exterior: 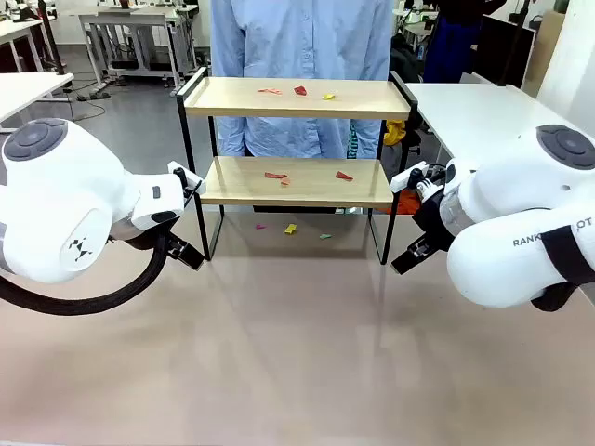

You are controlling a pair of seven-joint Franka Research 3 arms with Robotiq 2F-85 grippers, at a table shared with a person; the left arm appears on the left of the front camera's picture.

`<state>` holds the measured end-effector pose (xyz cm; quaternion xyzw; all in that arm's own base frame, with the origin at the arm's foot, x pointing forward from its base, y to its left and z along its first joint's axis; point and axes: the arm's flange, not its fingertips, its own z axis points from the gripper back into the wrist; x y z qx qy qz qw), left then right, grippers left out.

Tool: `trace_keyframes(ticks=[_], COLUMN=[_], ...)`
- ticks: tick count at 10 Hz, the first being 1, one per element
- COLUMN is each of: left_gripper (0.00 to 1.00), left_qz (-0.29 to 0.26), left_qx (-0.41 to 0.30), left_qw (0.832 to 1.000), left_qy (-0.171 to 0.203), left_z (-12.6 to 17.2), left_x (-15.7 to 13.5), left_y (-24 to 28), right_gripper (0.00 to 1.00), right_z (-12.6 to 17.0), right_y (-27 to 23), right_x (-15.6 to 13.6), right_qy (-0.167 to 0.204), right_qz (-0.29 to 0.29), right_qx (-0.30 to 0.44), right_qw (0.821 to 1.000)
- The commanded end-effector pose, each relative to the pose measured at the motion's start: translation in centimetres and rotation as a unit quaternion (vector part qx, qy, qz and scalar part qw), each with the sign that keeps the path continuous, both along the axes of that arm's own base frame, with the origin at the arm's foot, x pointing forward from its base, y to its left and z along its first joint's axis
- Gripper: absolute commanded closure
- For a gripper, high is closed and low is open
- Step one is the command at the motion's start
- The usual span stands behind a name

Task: Clean the shelf.
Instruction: Pick up the Duster handed by the human.

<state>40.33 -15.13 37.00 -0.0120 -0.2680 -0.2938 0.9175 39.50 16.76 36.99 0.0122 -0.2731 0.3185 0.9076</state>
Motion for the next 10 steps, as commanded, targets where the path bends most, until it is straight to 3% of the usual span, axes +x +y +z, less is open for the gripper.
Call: trace_keyframes(ticks=[1, 10], left_gripper=[0.00, 0.00], left_qz=[0.000, 0.000], left_qx=[0.000, 0.000], left_qw=[1.000, 1.000], left_qy=[0.000, 0.000], left_z=[0.01, 0.00], left_x=[0.00, 0.00], left_y=[0.00, 0.00], right_gripper=[0.00, 0.00], right_z=[0.00, -0.02], right_y=[0.00, 0.01], right_x=[0.00, 0.00], right_qy=[0.000, 0.000], right_qz=[0.000, 0.000], right_qx=[0.000, 0.000], right_qw=[1.000, 1.000])
